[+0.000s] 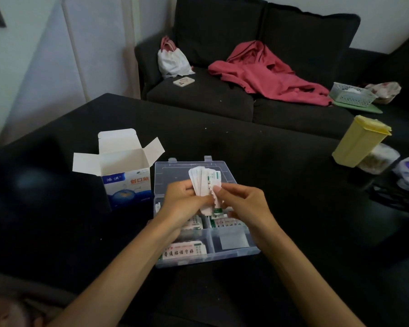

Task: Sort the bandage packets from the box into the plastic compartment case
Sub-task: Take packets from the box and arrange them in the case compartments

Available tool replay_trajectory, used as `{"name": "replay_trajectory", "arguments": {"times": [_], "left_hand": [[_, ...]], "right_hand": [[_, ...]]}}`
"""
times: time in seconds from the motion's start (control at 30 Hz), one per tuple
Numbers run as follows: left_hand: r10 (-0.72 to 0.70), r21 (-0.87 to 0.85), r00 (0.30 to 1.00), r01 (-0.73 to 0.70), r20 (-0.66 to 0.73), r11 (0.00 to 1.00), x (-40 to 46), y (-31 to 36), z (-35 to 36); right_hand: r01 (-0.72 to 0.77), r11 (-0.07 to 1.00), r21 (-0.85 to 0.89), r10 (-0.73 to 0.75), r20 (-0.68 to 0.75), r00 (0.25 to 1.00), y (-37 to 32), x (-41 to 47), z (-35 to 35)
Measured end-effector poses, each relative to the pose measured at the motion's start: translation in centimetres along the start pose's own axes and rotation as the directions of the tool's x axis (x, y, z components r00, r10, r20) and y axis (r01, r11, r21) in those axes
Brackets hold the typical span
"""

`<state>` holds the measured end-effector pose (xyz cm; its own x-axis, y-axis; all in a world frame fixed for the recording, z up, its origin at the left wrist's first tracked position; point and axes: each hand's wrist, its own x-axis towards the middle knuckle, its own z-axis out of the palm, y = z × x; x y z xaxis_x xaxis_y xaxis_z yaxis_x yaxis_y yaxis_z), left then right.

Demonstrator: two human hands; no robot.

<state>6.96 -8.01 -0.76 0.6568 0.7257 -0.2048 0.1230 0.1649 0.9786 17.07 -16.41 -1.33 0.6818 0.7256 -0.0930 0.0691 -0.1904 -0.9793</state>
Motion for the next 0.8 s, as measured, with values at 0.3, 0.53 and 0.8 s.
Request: {"name": "replay_trajectory", "arguments": {"times": [0.3,0.53,0.8], "left_hand": [[-0.02,-0.029,0.999,0.021,0.025,0.999,0.1,0.3,-0.1],[-0.034,0.011,0.997,0.035,-0.066,0.999,0.6,0.5,-1.5],[-0.003,0.007,0.99,0.004,-0.142,1.0,1.1,0.6,-2.7]], "right_hand": [[-0.098,0.972,0.211,0.103,-0.013,0.995,0.3,0.3,-0.9],[-0.054,0.99,0.129,0.042,0.089,0.995,-1.0,1.1,-4.7],[0.371,0.73,-0.574,-0.132,0.414,0.901,-2.0,4.8,-5.0]]}}
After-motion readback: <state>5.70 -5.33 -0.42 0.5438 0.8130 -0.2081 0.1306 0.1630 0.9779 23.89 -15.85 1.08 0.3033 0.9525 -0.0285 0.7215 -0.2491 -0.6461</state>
